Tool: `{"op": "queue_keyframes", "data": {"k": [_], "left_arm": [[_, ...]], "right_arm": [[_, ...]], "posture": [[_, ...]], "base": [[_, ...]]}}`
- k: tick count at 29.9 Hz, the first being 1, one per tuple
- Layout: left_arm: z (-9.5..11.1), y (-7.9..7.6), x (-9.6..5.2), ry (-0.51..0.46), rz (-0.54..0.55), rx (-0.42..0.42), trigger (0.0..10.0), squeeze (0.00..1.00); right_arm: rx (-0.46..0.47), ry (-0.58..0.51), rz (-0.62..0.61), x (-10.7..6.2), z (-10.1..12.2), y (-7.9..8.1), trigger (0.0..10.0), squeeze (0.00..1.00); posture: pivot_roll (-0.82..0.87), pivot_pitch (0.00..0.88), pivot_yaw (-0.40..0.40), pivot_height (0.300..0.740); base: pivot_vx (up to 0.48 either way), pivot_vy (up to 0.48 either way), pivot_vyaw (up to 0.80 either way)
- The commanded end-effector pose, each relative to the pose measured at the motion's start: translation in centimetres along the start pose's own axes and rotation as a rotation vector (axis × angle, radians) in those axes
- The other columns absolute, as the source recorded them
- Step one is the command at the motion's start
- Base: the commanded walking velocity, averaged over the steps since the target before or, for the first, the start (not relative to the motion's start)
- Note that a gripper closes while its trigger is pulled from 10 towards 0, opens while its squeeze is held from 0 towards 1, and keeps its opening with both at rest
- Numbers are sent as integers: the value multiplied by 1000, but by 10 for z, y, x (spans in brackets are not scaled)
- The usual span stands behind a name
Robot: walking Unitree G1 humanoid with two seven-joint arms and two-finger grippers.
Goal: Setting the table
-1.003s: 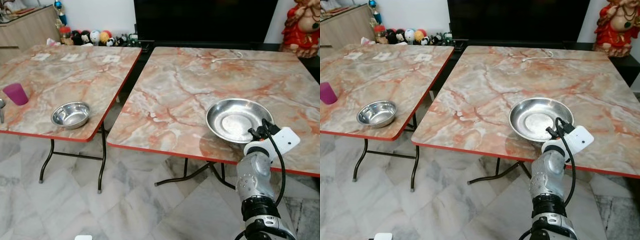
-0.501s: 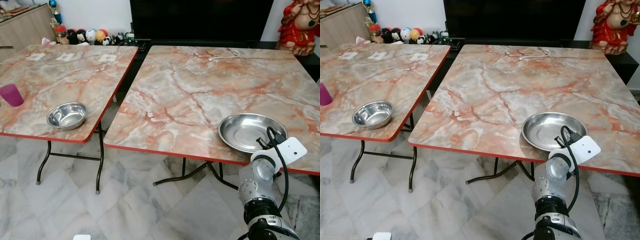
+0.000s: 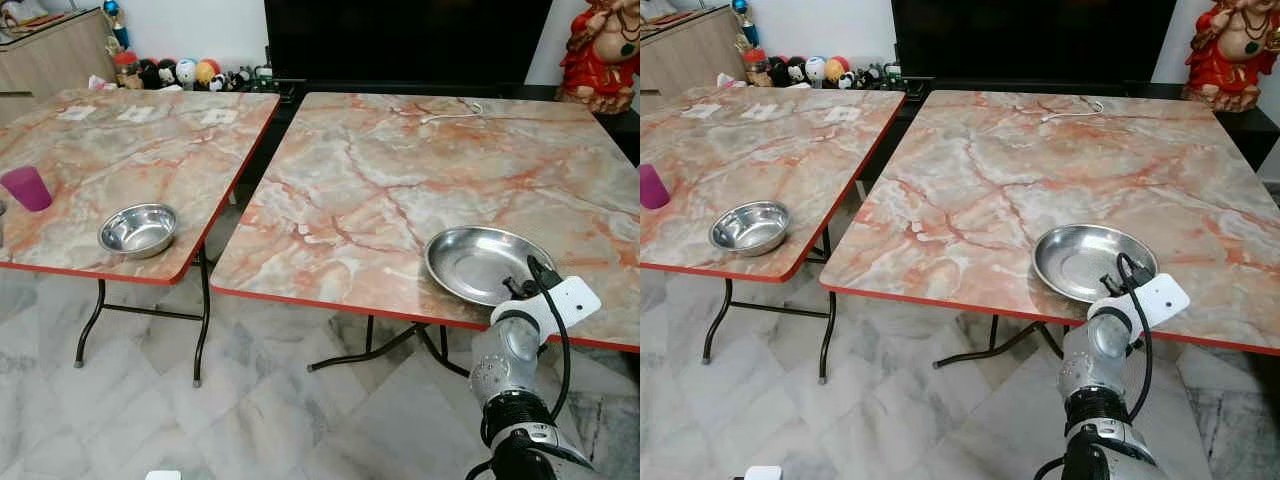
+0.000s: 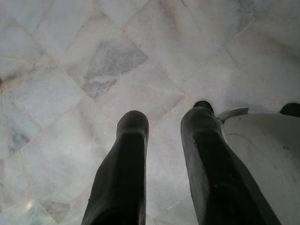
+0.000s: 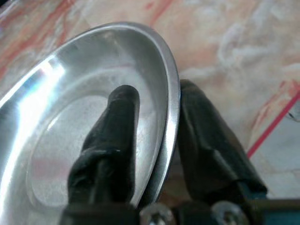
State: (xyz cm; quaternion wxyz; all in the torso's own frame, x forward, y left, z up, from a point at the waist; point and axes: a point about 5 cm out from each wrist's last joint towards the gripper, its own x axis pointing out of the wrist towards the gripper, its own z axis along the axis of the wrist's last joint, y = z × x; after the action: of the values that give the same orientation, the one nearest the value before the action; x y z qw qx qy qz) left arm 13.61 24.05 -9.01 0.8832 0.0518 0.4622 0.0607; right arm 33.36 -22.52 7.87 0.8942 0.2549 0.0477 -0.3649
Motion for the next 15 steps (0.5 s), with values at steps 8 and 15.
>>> {"op": "queue_keyframes", "data": {"k": [8, 15], "left_arm": [[-5, 4, -1, 19, 0, 25, 10000, 0], [-4, 2, -1, 15, -4, 15, 10000, 0]], "right_arm": [[-1, -47, -16, 2, 7, 0, 10000, 0], [-55, -153, -96, 2, 20, -13, 10000, 0]], "posture": [[-14, 0, 24, 740], [-11, 0, 15, 740]], "base": [[0, 0, 0], [0, 0, 0]]}}
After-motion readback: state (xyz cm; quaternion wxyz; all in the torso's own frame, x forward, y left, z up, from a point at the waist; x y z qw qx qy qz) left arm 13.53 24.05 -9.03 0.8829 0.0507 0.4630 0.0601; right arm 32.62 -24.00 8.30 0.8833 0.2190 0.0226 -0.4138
